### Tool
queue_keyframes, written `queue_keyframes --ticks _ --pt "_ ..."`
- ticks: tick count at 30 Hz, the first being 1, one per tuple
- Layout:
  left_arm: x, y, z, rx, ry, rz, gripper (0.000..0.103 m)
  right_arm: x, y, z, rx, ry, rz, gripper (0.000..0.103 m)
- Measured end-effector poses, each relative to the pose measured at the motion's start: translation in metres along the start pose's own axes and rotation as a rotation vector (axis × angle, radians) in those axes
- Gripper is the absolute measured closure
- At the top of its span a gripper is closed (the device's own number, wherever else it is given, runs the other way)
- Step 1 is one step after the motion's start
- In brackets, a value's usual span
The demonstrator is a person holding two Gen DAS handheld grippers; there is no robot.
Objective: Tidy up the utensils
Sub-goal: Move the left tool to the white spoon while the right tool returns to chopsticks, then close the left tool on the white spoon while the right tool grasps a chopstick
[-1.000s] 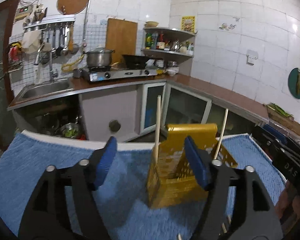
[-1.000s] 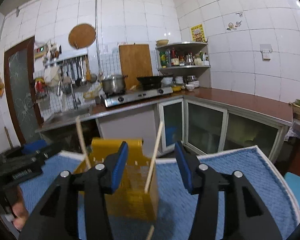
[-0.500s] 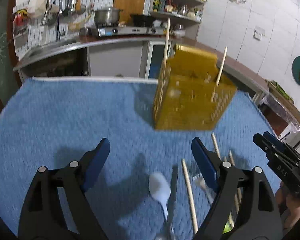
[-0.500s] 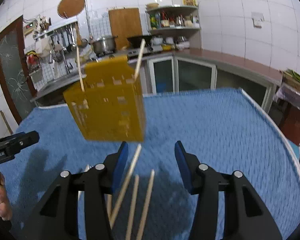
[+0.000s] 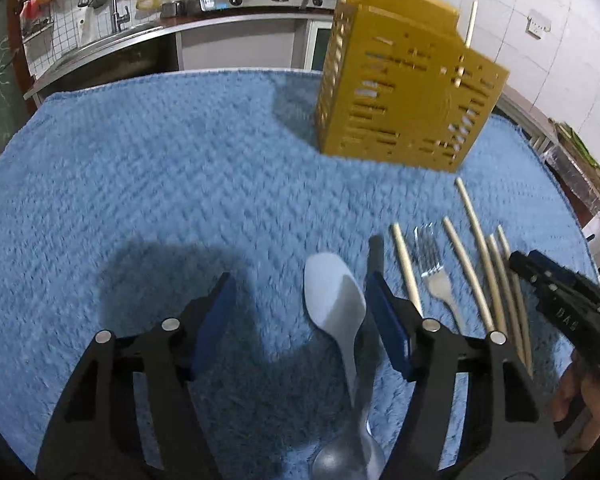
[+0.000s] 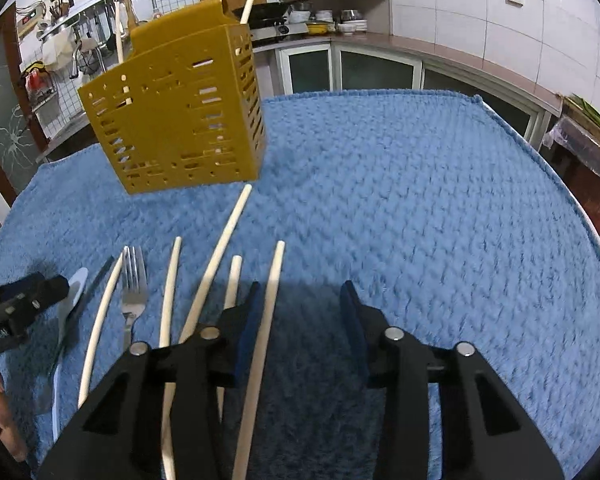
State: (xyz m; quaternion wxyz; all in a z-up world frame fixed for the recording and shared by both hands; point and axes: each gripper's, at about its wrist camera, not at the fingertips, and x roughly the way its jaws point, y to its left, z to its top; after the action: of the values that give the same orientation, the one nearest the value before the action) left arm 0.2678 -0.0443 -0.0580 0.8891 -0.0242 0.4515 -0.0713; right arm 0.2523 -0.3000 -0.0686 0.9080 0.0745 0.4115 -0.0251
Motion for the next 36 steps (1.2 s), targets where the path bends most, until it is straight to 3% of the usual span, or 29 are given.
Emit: queue_keyframes --ticks 9,14,21,24,26,36 --pt "0.011 -0.01 -0.002 0.021 0.015 0.025 0.041 0.004 0.006 -0.003 -0.03 0.028 -0.009 0.067" --pt "0.014 -0.018 -0.001 0.055 0.037 0.054 0.054 0.006 0.013 0.0 -0.049 0.047 -0.03 0.072" --pt "0.013 -0.021 0.0 0.054 0.055 0.061 0.058 0.013 0.02 0.008 -0.05 0.086 -0.066 0.075" --pt "0.016 -0.027 0.001 0.081 0.036 0.084 0.06 0.017 0.025 0.012 -0.05 0.089 -0.071 0.087" --pt "0.017 -0.025 0.003 0.076 0.035 0.08 0.065 0.019 0.027 0.015 -0.049 0.099 -0.069 0.095" --pt "0.013 -0.016 0.006 0.036 0.047 0.028 0.07 0.007 0.018 0.014 0.007 0.073 -0.012 0.097"
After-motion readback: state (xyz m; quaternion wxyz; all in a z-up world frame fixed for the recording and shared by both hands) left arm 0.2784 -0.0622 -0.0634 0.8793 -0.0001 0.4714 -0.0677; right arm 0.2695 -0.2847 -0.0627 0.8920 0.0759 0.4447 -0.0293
